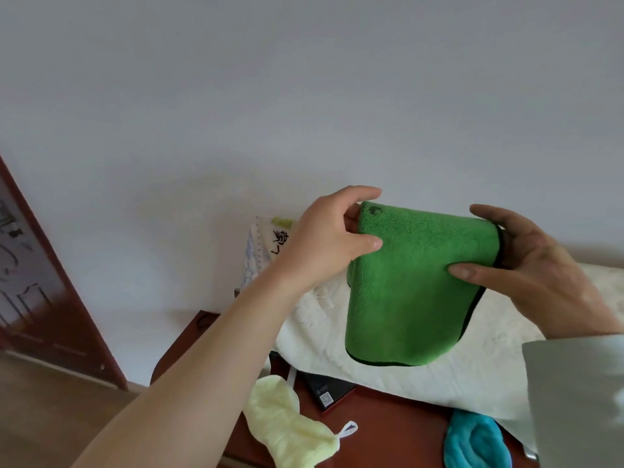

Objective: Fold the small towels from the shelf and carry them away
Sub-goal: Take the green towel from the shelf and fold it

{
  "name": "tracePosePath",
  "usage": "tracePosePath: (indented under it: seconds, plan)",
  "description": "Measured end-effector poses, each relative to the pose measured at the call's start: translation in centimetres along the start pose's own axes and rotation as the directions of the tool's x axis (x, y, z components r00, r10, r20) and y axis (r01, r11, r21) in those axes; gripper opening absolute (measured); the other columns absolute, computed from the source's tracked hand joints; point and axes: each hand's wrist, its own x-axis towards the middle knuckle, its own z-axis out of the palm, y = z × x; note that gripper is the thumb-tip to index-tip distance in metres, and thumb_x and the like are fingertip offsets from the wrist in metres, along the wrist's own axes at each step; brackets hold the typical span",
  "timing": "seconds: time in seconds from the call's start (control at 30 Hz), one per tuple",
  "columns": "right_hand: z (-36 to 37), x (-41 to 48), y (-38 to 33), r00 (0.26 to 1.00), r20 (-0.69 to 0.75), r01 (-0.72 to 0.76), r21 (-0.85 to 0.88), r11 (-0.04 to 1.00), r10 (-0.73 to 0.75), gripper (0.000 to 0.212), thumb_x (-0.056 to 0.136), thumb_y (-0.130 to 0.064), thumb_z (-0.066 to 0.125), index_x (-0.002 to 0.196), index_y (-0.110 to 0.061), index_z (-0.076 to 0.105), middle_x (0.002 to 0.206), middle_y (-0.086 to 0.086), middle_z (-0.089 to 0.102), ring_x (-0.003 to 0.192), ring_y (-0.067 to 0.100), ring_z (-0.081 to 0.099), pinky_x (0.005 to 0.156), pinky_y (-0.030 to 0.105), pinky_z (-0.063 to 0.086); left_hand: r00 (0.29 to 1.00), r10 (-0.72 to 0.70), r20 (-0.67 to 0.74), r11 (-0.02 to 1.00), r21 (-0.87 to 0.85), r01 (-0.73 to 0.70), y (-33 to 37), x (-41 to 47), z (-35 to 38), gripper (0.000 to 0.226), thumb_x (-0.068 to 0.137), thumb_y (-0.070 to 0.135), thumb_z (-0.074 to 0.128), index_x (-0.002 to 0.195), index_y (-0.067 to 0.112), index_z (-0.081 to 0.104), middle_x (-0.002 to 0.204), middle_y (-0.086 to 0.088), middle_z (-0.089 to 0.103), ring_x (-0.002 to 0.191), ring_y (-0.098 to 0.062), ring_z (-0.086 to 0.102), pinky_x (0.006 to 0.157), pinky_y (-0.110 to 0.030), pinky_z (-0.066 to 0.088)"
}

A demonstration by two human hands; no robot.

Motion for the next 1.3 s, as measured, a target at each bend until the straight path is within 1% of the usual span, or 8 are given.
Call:
tracePosePath:
  seconds: [0.17, 0.37, 0.5, 0.67, 0.83, 1.03, 1.17, 1.3]
  plan:
    - [0.1, 0.2, -0.3, 0.999, -0.023, 0.047, 0.015, 0.999, -0.046, 0.074, 0.044, -0.032, 0.095, 0.113, -0.03, 0.068, 0.103, 0.002, 0.077, 0.093, 0.02, 0.074, 0.081, 0.024, 0.061, 0.998, 0.039, -0.056, 0.999, 0.035, -0.037, 0.0, 0.1, -0.4, 0.051, 0.077, 0.008, 0.085, 0.122, 0.028, 0.07, 0.1, 0.003, 0.074, 0.084, -0.012, 0.07, 0.089, -0.038, 0.06]
    - [0.7, 0.1, -0.7, 0.991, -0.055, 0.127, 0.059, 0.99, -0.123, 0.047, 0.051, -0.014, 0.086, 0.091, -0.03, 0.067, 0.082, -0.011, 0.073, 0.075, 0.008, 0.068, 0.068, 0.017, 0.059, 0.994, 0.086, -0.074, 0.996, 0.03, -0.084, 0.3, 0.4, -0.9, 0.034, 0.078, 0.009, 0.085, 0.097, 0.033, 0.07, 0.077, 0.009, 0.06, 0.063, -0.002, 0.051, 0.069, -0.023, 0.048]
    - [0.8, -0.3, -0.8, 0.987, -0.057, 0.154, 0.116, 0.981, -0.148, 0.04, 0.053, -0.025, 0.091, 0.085, -0.027, 0.067, 0.078, -0.008, 0.068, 0.073, 0.011, 0.064, 0.067, 0.02, 0.057, 0.996, 0.073, -0.051, 0.992, -0.096, -0.078, 0.4, 0.4, -0.9, 0.028, 0.075, 0.014, 0.085, 0.092, 0.033, 0.072, 0.089, -0.007, 0.069, 0.082, -0.021, 0.065, 0.084, -0.038, 0.055]
    - [1.1, -1.1, -0.8, 0.992, -0.034, 0.123, 0.288, 0.95, -0.118, 0.033, 0.072, 0.001, 0.081, 0.096, -0.015, 0.063, 0.113, -0.001, 0.071, 0.101, 0.016, 0.067, 0.083, 0.026, 0.056, 0.996, 0.073, 0.056, 0.926, -0.374, -0.047, 0.5, 0.3, -0.5, 0.027, 0.078, 0.013, 0.072, 0.103, 0.02, 0.065, 0.1, -0.017, 0.07, 0.093, -0.017, 0.066, 0.093, -0.042, 0.056]
    - [2.0, -1.9, -0.4, 0.999, 0.005, 0.042, 0.452, 0.891, -0.05, 0.017, 0.081, -0.012, 0.066, 0.092, -0.025, 0.064, 0.093, -0.004, 0.067, 0.086, 0.013, 0.067, 0.073, 0.025, 0.058, 0.997, 0.043, 0.069, 0.767, -0.641, 0.011, 0.9, 0.3, 0.7, 0.023, 0.079, 0.006, 0.065, 0.099, 0.017, 0.06, 0.082, 0.001, 0.073, 0.076, -0.014, 0.069, 0.07, -0.026, 0.058]
    - [2.0, -2.5, 1.2, 0.999, -0.031, -0.012, 0.499, 0.866, 0.032, 0.044, 0.078, -0.016, 0.07, 0.121, -0.024, 0.066, 0.119, 0.0, 0.073, 0.106, 0.02, 0.071, 0.084, 0.033, 0.06, 0.997, 0.026, 0.068, 0.747, -0.665, 0.026, 1.6, 0.4, 1.7, 0.019, 0.08, 0.008, 0.066, 0.097, 0.018, 0.064, 0.085, -0.003, 0.074, 0.076, -0.017, 0.071, 0.069, -0.032, 0.061]
    - [2.2, -3.5, 2.3, 0.989, 0.099, -0.139, 0.436, 0.889, 0.106, 0.068, 0.071, -0.015, 0.082, 0.134, -0.016, 0.057, 0.126, 0.004, 0.072, 0.116, 0.023, 0.07, 0.087, 0.032, 0.06, 0.998, 0.026, 0.059, 0.738, -0.675, 0.021, 2.5, 0.4, 1.9, 0.019, 0.081, 0.009, 0.066, 0.097, 0.018, 0.064, 0.085, -0.003, 0.074, 0.074, -0.017, 0.071, 0.068, -0.032, 0.061]
    - [3.2, -4.3, 2.2, 0.976, 0.154, -0.206, 0.415, 0.886, 0.155, 0.058, 0.073, -0.005, 0.076, 0.127, -0.017, 0.06, 0.119, -0.001, 0.076, 0.11, 0.016, 0.072, 0.082, 0.024, 0.059, 0.999, 0.037, 0.027, 0.749, -0.662, -0.01, 3.2, 0.4, 2.1, 0.018, 0.089, 0.006, 0.067, 0.101, 0.019, 0.062, 0.085, -0.001, 0.074, 0.076, -0.016, 0.07, 0.069, -0.032, 0.06]
